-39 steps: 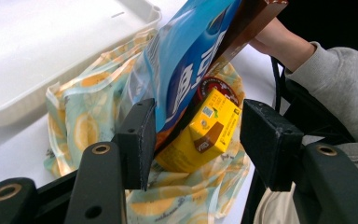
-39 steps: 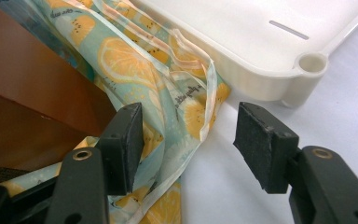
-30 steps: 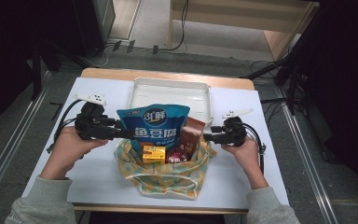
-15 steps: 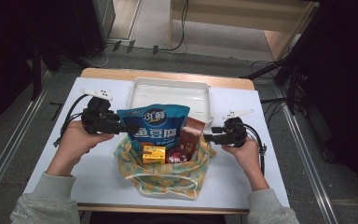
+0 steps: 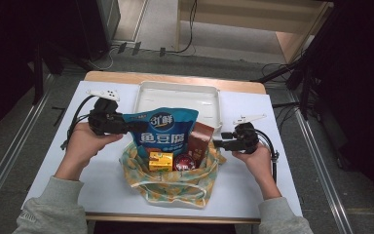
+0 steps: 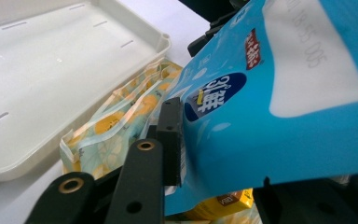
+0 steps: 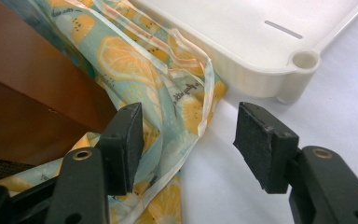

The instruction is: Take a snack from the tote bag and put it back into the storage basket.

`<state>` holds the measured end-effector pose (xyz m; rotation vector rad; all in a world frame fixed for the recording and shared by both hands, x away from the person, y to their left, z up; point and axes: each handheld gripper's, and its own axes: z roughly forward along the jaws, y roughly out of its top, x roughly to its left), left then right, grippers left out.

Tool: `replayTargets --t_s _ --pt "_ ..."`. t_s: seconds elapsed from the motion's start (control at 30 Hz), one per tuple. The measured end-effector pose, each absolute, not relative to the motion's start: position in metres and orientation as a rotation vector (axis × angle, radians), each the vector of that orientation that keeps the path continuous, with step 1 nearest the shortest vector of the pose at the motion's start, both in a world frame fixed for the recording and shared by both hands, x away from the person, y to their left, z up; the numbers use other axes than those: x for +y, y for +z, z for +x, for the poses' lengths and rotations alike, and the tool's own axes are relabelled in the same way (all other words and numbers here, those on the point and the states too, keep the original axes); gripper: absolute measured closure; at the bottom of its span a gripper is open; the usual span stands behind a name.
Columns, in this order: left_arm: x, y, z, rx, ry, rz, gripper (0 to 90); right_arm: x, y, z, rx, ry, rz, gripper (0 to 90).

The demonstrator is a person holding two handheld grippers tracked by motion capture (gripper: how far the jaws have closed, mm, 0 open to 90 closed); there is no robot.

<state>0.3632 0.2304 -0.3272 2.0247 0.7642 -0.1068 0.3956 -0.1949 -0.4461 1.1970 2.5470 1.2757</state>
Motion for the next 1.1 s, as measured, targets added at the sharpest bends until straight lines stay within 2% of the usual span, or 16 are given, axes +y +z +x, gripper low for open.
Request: replayTargets --t_s 0.37,0.67,1.1 --pt "0.231 -0.328 0.362 0.745 -0.098 2.036 87.2 -0.195 -0.446 0.395 2.549 1.271 1.187 43.1" --pt "0.228 -0.327 0.364 0.770 -0.143 2.006 88.6 -0.195 -0.446 0.395 2.548 1.273 1.184 43.1" --pt "0.219 -0.320 0.365 0.784 -0.143 1.964 89.1 -0.196 -0.446 0.395 2.542 1.281 1.189 43.1"
